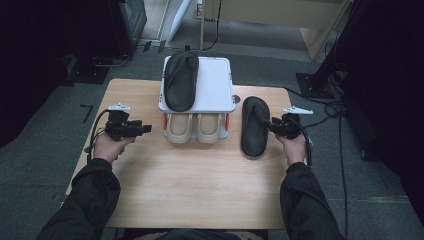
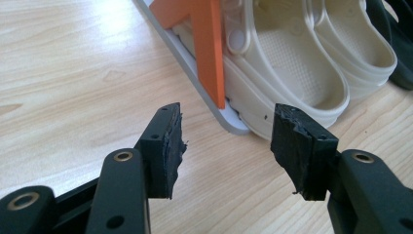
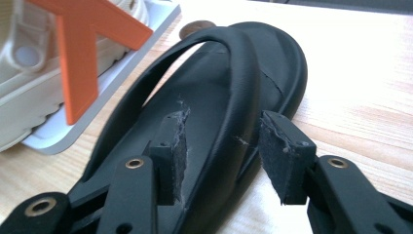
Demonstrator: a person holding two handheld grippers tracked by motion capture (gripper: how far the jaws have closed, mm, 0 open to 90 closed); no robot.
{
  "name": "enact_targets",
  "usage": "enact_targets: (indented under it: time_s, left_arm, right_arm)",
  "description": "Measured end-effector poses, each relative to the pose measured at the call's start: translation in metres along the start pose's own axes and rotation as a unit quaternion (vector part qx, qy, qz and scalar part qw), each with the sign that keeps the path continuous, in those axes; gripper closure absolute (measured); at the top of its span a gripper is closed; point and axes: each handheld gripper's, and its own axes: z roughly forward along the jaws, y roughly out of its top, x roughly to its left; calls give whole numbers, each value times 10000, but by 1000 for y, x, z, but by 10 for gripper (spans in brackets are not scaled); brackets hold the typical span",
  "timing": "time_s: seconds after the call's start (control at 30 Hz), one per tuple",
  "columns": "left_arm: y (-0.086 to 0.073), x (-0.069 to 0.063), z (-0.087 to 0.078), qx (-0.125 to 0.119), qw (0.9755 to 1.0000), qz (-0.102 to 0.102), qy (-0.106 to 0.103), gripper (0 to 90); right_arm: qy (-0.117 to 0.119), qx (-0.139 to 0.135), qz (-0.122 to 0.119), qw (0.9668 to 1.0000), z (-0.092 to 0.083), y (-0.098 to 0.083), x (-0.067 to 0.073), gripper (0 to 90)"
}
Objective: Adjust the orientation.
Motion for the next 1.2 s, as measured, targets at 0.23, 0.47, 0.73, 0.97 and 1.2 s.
enact_targets:
  time_s: [0.23, 0.47, 0.73, 0.97, 1.2]
  left_arm:
    - [-5, -1, -2, 17, 10000, 56, 0, 454]
    - [-8, -1, -6, 8, 10000, 72, 18, 455]
    - [-9, 0, -5, 32, 10000, 72, 28, 455]
    - [-8, 0, -4, 56, 9999, 95, 64, 455]
    - [-6, -1, 0, 77, 9999, 141, 43, 456]
  right_arm:
    - [11, 67, 137, 9999, 14, 0, -9, 551]
    - [201, 94, 337, 9992, 29, -1, -14, 582]
    - [245, 145, 442, 9986, 31, 0, -13, 636]
    - [185, 261, 278, 9991, 28, 0, -4, 689]
    - [122, 258, 320, 9991, 22, -6, -2, 689]
